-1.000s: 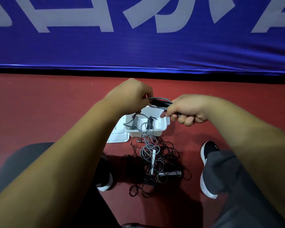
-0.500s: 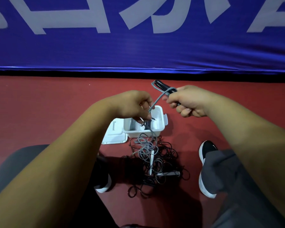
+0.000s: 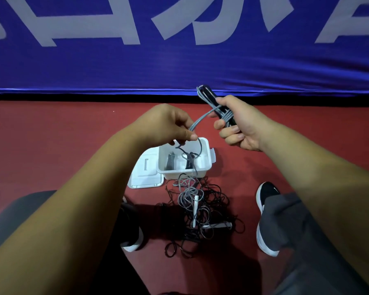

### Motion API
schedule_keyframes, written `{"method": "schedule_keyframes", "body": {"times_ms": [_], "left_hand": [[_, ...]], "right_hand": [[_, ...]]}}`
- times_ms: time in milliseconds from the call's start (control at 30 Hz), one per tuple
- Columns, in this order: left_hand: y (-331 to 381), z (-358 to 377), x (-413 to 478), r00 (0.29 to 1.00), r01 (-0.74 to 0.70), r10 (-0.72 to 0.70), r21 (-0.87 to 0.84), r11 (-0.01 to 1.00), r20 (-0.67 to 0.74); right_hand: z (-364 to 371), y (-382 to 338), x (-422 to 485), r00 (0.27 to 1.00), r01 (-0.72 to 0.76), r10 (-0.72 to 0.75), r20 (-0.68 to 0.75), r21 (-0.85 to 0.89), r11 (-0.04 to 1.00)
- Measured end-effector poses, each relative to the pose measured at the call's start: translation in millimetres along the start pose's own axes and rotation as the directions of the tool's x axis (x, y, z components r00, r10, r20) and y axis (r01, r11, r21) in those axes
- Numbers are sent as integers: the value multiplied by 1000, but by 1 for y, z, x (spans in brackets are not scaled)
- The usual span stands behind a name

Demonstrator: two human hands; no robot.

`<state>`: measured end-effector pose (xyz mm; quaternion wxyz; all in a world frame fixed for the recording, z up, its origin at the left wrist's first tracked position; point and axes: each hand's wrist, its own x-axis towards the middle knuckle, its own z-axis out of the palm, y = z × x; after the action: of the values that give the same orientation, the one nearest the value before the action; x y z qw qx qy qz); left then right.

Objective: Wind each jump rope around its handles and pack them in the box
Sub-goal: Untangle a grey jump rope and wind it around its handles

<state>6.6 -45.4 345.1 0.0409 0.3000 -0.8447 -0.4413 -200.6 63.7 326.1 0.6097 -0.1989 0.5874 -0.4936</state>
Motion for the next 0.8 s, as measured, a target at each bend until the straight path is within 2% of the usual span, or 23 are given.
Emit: {"method": "schedule_keyframes", "body": {"times_ms": [100,200,333,467,633,800], "left_hand": [[-3,-2,-1,1000,-21,20,47,999,6],[-6,1,-1,998,-49,55,-145,988,38],[-4,8,-3,993,-38,80,-415,909,85],[-6,11,1,993,-63,89,-284,957,80],[-10,8,2,993,-66,73,-80,995,89],[-5,5,2,988,-96,109,-109,989,111]], "right_hand": [[3,-1,0,1000,8,-8,10,24,1000],[3,-3,0,999,41,-40,-18,38,998],[3,-6,-3,995,79,-76,-63,52,996],[3,-6,-6,996,80,-76,-54,64,995],[5,-8,-13,997,67,-71,36,87,994],[10,-12,-19,994,97,-102,39,123,988]]}}
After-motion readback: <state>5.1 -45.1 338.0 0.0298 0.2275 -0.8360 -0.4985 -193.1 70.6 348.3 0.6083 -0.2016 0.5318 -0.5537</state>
